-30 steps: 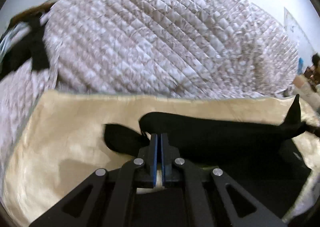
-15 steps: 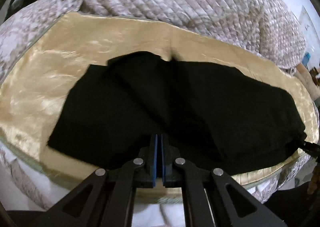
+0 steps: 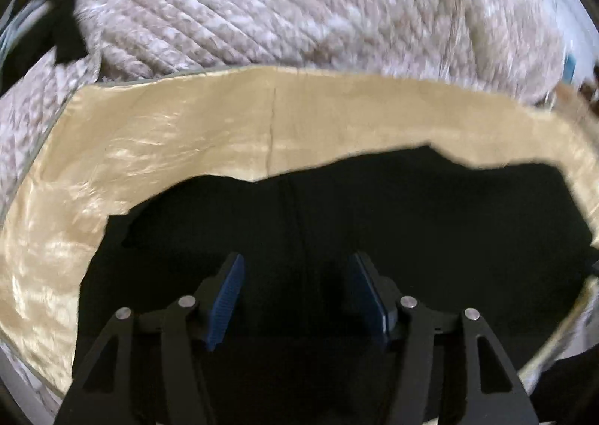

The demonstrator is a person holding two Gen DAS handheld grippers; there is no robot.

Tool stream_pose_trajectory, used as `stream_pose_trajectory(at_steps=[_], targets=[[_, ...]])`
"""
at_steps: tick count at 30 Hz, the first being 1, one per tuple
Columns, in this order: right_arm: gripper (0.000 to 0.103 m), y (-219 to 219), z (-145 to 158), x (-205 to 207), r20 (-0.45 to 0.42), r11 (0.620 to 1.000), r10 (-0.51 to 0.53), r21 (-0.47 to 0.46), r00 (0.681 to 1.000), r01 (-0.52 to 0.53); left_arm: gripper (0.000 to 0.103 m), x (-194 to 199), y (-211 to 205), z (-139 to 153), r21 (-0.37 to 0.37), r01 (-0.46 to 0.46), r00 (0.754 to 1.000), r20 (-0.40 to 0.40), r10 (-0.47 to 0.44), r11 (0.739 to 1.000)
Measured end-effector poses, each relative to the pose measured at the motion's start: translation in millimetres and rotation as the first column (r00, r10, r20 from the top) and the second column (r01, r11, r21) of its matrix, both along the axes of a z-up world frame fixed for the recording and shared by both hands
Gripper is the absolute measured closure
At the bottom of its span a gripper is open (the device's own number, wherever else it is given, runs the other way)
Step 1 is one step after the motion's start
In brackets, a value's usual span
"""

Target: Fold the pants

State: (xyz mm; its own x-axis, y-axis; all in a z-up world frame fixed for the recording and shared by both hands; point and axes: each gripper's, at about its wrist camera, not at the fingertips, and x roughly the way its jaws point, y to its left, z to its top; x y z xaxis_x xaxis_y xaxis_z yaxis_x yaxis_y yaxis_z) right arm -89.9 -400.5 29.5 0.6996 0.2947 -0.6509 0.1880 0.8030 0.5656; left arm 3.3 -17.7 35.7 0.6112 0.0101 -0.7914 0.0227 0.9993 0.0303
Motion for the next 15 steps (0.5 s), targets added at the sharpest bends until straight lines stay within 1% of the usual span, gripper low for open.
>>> stream_pose_trajectory(at_steps=[1, 3, 4, 6, 8, 9, 11, 13, 14, 15], targets=[[0.051, -3, -1, 0, 0.000, 1.000, -0.011, 0.012, 1.000, 0.011, 0.057, 4, -3, -7, 0.023, -0.002, 1.000, -0.014, 0.003, 1.000], [0.051, -10, -2, 0, 0.001, 0.999, -0.041, 0.034, 0.999, 0.041, 0.074, 4, -4, -9, 0.044, -0.012, 1.000, 0.009, 0.012, 0.999], [0.051, -12, -3, 0, 0.002, 0.998, -0.050, 0.039, 0.999, 0.050, 0.094, 2, -3, -7, 0.050, -0.015, 1.000, 0.015, 0.014, 0.999], [0.051, -16, -2, 1, 0.016, 0.996, -0.074, 0.045, 0.997, 0.073, 0.096, -1, 4, -2, 0.017, -0.034, 0.999, 0.029, 0.034, 0.999], [0.051, -21, -1, 3, 0.028, 0.994, -0.099, 0.052, 0.995, 0.097, 0.097, -12, 17, 7, -0.021, -0.076, 0.994, 0.076, 0.077, 0.997], [0.051, -27, -2, 3, 0.028, 0.989, -0.131, 0.070, 0.991, 0.129, 0.098, -20, 27, 14, -0.044, -0.099, 0.989, 0.110, 0.104, 0.994], [0.051, -35, -4, 6, 0.030, 0.979, -0.170, 0.121, 0.985, 0.165, 0.098, -41, 50, 29, -0.108, -0.162, 0.969, 0.169, 0.179, 0.981], [0.051, -40, -6, 10, 0.033, 0.970, -0.205, 0.140, 0.978, 0.198, 0.098, -67, 78, 40, -0.181, -0.238, 0.938, 0.213, 0.274, 0.954], [0.055, -41, -5, 10, 0.038, 0.969, -0.212, 0.138, 0.977, 0.205, 0.098, -80, 89, 42, -0.213, -0.265, 0.924, 0.222, 0.311, 0.940], [0.068, -41, -4, 8, 0.044, 0.968, -0.222, 0.126, 0.974, 0.215, 0.098, -92, 99, 41, -0.238, -0.288, 0.914, 0.219, 0.341, 0.927]])
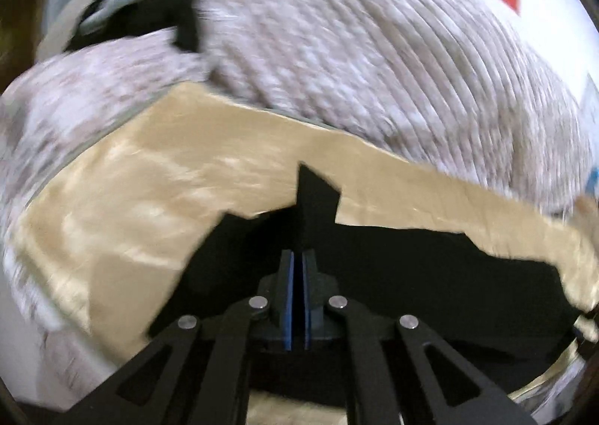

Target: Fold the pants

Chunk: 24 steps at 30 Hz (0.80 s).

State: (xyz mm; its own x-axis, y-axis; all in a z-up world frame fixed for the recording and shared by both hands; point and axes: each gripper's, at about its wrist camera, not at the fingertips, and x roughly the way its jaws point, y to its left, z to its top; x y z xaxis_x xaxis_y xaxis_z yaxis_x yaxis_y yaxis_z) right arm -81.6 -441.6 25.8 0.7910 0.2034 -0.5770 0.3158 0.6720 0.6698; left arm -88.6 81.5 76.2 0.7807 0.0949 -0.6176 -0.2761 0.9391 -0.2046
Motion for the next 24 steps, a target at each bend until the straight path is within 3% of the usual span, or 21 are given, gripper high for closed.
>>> stream_pose_trajectory(at_steps=[2, 5, 9, 11, 16, 19, 22, 23, 24], targets=[[0.082, -1, -2, -2, -0.010, 1.000, -0.012, -0.018, 1.000, 0.012, 0.098, -17, 13, -9, -0.041, -0.035, 0.999, -0.018, 0.034, 0.999], [0.083, -7, -13, -1, -0.030, 0.999, -0.021, 0.025, 0.999, 0.022, 0.098, -24, 31, -33, -0.125, -0.076, 0.994, -0.081, 0.066, 0.989], [0.083, -10, -16, -1, -0.022, 0.999, -0.019, 0.047, 1.000, 0.020, 0.097, -21, 49, -58, -0.314, -0.107, 0.988, -0.140, 0.066, 0.943], [0.083, -12, -18, -2, -0.014, 0.997, -0.027, 0.074, 1.000, 0.028, 0.095, -19, 52, -64, -0.348, -0.110, 0.988, -0.144, 0.063, 0.931], [0.082, -13, -18, 0, -0.003, 0.996, -0.030, 0.084, 1.000, 0.030, 0.077, -12, 47, -65, -0.364, -0.099, 0.989, -0.137, 0.052, 0.926], [0.082, -15, -20, 2, 0.005, 0.994, -0.045, 0.099, 0.999, 0.045, 0.077, -3, 42, -62, -0.317, -0.082, 0.990, -0.132, 0.042, 0.945], [0.082, -17, -20, 5, 0.013, 0.994, -0.043, 0.097, 0.999, 0.042, 0.100, 6, 38, -62, -0.280, -0.083, 0.987, -0.155, 0.040, 0.956], [0.083, -16, -20, 5, 0.011, 0.994, -0.045, 0.097, 0.999, 0.043, 0.100, 9, 38, -62, -0.276, -0.085, 0.986, -0.163, 0.041, 0.957], [0.091, -16, -20, 4, 0.012, 0.995, -0.045, 0.095, 0.999, 0.044, 0.101, 9, 39, -61, -0.272, -0.088, 0.985, -0.165, 0.043, 0.958]])
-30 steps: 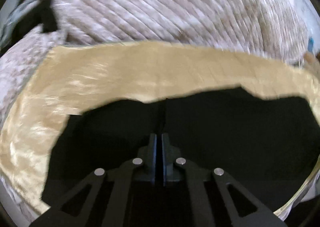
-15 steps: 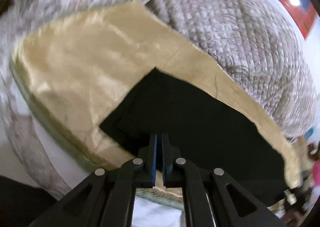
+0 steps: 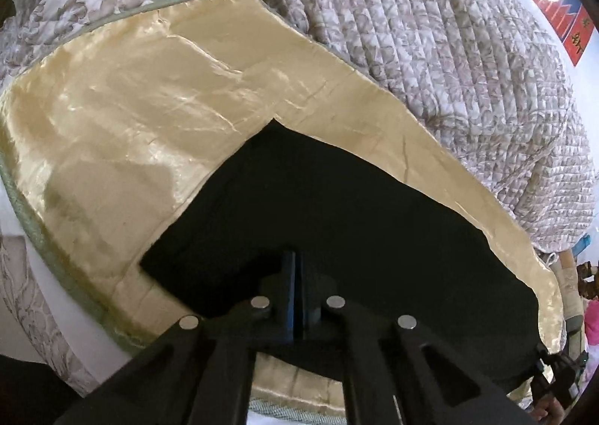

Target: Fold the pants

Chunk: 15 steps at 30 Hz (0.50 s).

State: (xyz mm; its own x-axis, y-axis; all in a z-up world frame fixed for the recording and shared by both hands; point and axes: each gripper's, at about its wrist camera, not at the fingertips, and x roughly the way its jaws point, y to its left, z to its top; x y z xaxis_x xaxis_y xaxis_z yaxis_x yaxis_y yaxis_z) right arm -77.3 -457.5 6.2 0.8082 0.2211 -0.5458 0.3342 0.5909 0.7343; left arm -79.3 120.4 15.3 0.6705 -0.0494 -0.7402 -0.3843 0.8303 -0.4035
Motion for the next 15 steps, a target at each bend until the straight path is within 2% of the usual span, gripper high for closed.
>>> stream_pose_trajectory(at_steps=[4, 6, 7, 9, 11, 12, 14, 15], targets=[[0.094, 1, 8, -2, 0.019, 1.000, 0.015, -0.011, 1.000, -0.015, 0.102, -3, 6, 23, 0.041, -0.018, 0.999, 0.052, 0.016, 0.999], [0.095, 5, 23, -10, 0.067, 1.000, 0.031, 0.000, 0.997, -0.031, 0.102, -9, 13, 43, 0.084, -0.034, 0.995, 0.093, 0.026, 0.996], [0.095, 7, 31, -16, 0.097, 0.999, 0.039, -0.001, 0.995, -0.039, 0.102, -11, 16, 48, 0.102, -0.040, 0.995, 0.099, 0.030, 0.994], [0.095, 11, 35, -25, 0.107, 0.999, 0.032, 0.006, 0.994, -0.033, 0.102, -13, 23, 48, 0.093, -0.035, 0.996, 0.087, 0.027, 0.995], [0.095, 13, 28, -30, 0.066, 1.000, 0.021, -0.011, 0.998, -0.021, 0.102, -13, 23, 40, 0.078, -0.017, 0.998, 0.058, 0.012, 0.997], [0.095, 11, 17, -30, 0.015, 1.000, 0.008, -0.017, 1.000, -0.008, 0.102, -13, 21, 34, 0.058, 0.002, 0.999, 0.042, -0.005, 0.998], [0.095, 4, -3, -27, -0.060, 1.000, -0.007, 0.018, 0.998, 0.008, 0.102, -14, 16, 26, 0.021, 0.027, 1.000, 0.013, -0.028, 0.999], [0.095, 0, -9, -27, -0.062, 0.999, -0.010, 0.049, 0.998, 0.013, 0.102, -15, 13, 22, 0.007, 0.047, 0.999, 0.005, -0.047, 0.999]])
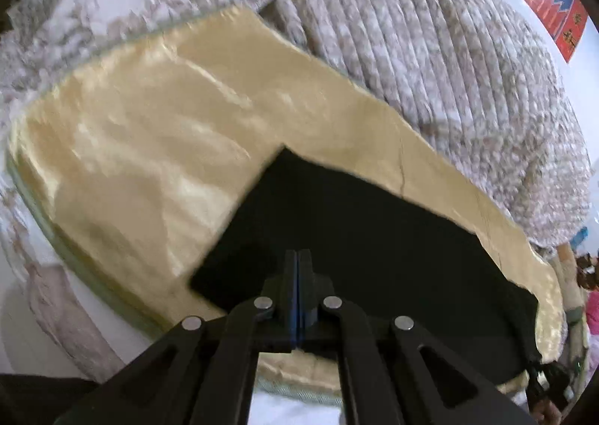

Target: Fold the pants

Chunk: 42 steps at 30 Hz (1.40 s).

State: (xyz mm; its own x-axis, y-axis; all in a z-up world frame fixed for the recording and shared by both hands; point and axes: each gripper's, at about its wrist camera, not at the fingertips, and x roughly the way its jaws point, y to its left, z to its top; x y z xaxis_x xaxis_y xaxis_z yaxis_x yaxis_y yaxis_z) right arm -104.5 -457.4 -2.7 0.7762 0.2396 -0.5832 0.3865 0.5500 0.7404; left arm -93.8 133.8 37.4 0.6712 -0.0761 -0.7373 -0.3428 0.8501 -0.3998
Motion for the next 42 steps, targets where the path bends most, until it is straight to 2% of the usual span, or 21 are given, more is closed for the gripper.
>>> stream_pose_trajectory(at_steps=[3, 4, 5, 7, 9, 15, 36, 41, 42], targets=[[0.094, -2, 13, 3, 0.031, 0.999, -0.004, -0.047, 1.000, 0.005, 0.100, -4, -5, -5, -0.046, 0.021, 1.000, -0.003, -0.021, 0.999], [0.094, -3, 15, 5, 0.037, 0.999, -0.003, -0.049, 0.999, 0.005, 0.095, -5, -6, -7, -0.064, 0.028, 1.000, 0.000, -0.028, 0.998], [0.094, -5, 16, 6, 0.038, 0.999, -0.004, -0.046, 0.999, 0.005, 0.080, -6, -7, -8, -0.074, 0.029, 1.000, 0.002, -0.028, 0.997], [0.094, -5, 15, 10, 0.034, 0.999, 0.004, -0.049, 0.999, -0.002, 0.058, -8, -6, -11, -0.093, 0.015, 1.000, 0.006, -0.015, 0.996], [0.094, -4, 9, 10, 0.023, 0.999, 0.010, -0.045, 1.000, -0.009, 0.057, -12, -3, -12, -0.112, 0.002, 1.000, 0.021, 0.000, 0.994], [0.093, -4, 6, 10, 0.028, 0.999, 0.021, -0.034, 0.999, -0.020, 0.056, -11, -10, -15, -0.070, -0.008, 1.000, 0.005, 0.008, 0.998], [0.093, 3, 6, 13, 0.024, 0.999, 0.027, -0.042, 0.999, -0.026, 0.053, -23, 6, -27, -0.174, -0.037, 0.999, 0.033, 0.043, 0.984], [0.093, 4, 6, 13, 0.023, 0.999, 0.025, -0.043, 0.999, -0.024, 0.053, -23, 11, -27, -0.180, -0.058, 0.997, 0.041, 0.067, 0.982], [0.093, 2, 6, 13, 0.025, 0.999, 0.026, -0.039, 0.999, -0.025, 0.053, -24, 10, -26, -0.159, -0.066, 0.997, 0.036, 0.072, 0.985]])
